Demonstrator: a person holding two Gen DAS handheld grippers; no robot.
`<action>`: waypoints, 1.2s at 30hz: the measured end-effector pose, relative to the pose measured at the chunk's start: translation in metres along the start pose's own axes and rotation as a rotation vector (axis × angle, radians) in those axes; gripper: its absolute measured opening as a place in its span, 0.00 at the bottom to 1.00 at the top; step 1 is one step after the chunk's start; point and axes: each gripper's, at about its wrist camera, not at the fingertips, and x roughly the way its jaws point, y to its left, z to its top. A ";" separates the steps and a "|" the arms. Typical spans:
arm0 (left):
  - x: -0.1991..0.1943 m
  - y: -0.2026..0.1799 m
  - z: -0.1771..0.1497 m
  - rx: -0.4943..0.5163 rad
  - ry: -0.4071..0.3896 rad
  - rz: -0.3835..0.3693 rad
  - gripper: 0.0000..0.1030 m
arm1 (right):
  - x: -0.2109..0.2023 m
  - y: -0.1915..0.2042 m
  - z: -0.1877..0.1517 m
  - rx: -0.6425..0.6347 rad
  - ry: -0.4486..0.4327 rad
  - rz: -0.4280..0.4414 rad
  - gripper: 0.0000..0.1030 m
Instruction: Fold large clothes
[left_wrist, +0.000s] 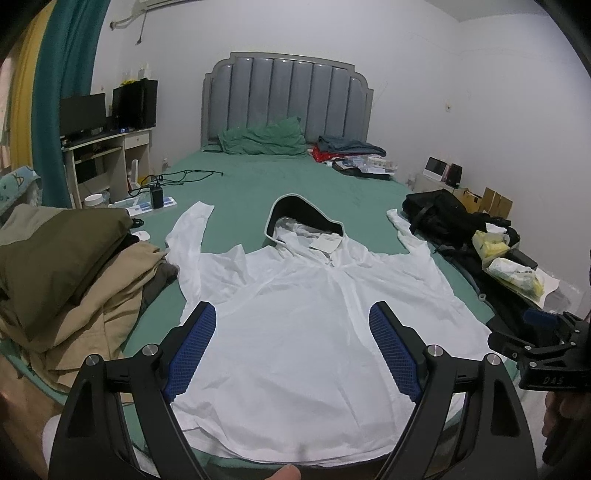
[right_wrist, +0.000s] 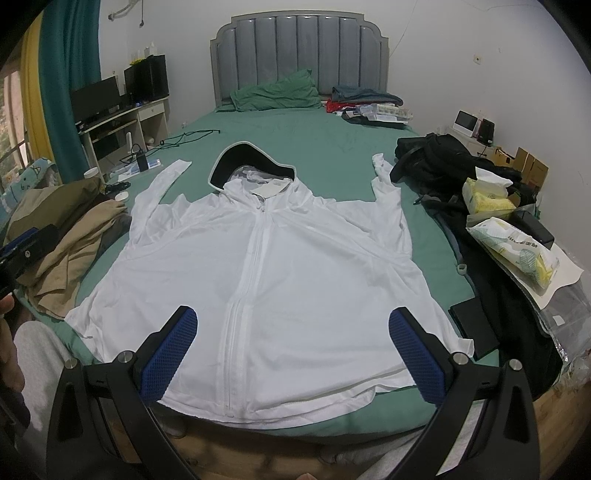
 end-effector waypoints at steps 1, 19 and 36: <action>0.000 0.000 0.000 0.000 0.000 0.001 0.85 | 0.000 0.000 0.000 0.000 0.000 0.000 0.99; 0.016 0.011 -0.002 -0.042 0.047 0.015 0.85 | 0.002 -0.002 0.009 -0.005 0.004 0.005 0.99; 0.163 0.101 0.040 -0.069 0.236 0.101 0.85 | 0.107 -0.016 0.058 -0.076 0.022 0.016 0.99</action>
